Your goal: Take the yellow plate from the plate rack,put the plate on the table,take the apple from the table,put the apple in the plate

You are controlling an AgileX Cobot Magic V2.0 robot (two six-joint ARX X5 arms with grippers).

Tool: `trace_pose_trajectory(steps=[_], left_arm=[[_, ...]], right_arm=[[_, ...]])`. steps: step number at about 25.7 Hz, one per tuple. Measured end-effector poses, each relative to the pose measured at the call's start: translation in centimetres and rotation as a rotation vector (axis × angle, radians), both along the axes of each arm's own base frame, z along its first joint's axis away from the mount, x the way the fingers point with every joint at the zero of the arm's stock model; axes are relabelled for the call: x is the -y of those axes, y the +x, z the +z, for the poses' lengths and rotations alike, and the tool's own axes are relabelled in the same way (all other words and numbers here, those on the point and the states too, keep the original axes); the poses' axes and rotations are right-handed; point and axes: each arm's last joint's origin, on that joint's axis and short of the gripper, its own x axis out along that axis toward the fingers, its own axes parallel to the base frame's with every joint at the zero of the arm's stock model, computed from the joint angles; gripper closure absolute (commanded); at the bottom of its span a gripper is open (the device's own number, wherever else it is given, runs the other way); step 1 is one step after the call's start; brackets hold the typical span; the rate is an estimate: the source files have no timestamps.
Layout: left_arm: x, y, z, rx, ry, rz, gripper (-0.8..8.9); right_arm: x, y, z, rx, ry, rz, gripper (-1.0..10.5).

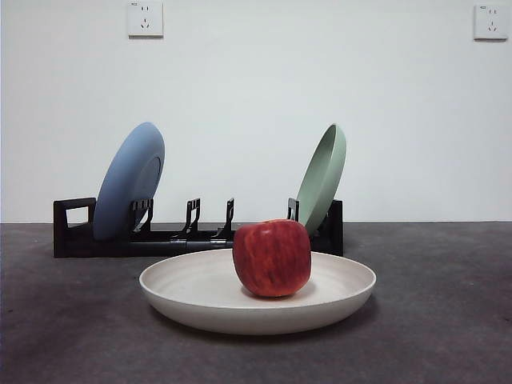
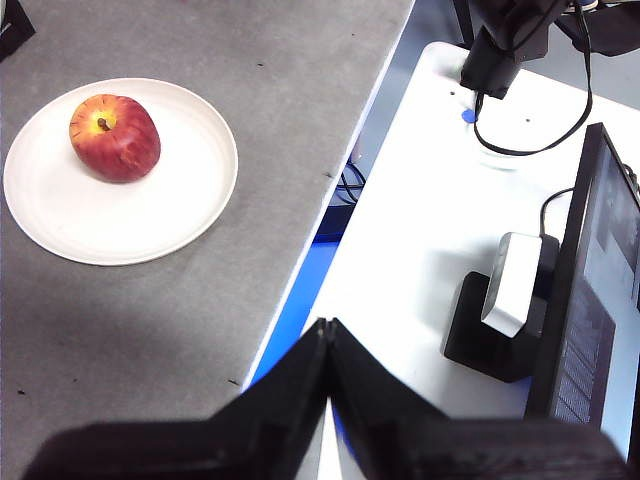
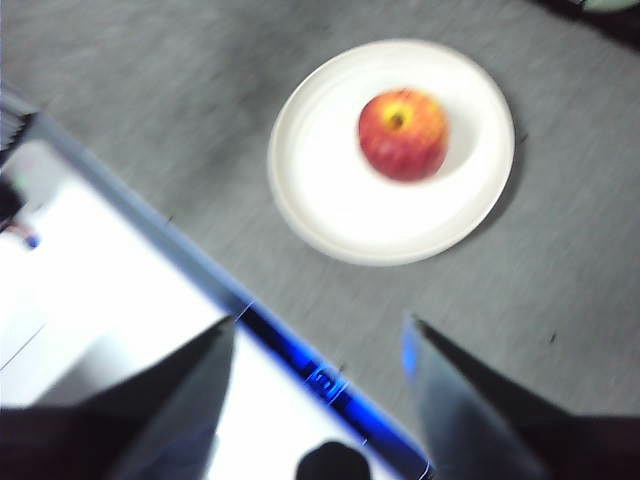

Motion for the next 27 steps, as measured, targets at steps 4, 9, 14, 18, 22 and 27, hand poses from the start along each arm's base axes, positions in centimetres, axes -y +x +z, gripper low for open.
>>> trace_pose_trajectory(steps=[4, 9, 14, 18, 22, 27], left_arm=[[0.0, 0.0, 0.0, 0.0, 0.0, 0.0, 8.2], [0.0, 0.0, 0.0, 0.0, 0.0, 0.0, 8.2], [0.0, 0.0, 0.0, 0.0, 0.001, 0.0, 8.18], [0.0, 0.0, 0.0, 0.0, 0.001, 0.0, 8.18], [0.0, 0.0, 0.0, 0.0, 0.001, 0.0, 8.18], [0.0, 0.0, 0.0, 0.0, 0.0, 0.0, 8.18]], right_arm=[[1.9, -2.3, 0.3, -0.027, -0.009, 0.006, 9.6], [3.0, -3.5, 0.5, -0.006, -0.022, -0.011, 9.6], [3.3, -3.7, 0.6, 0.011, -0.025, -0.026, 9.5], [3.1, -3.5, 0.5, 0.002, -0.031, -0.029, 9.5], [2.8, -3.0, 0.3, 0.004, -0.063, -0.047, 9.5], [2.6, -2.5, 0.2, 0.029, -0.122, -0.091, 9.5]])
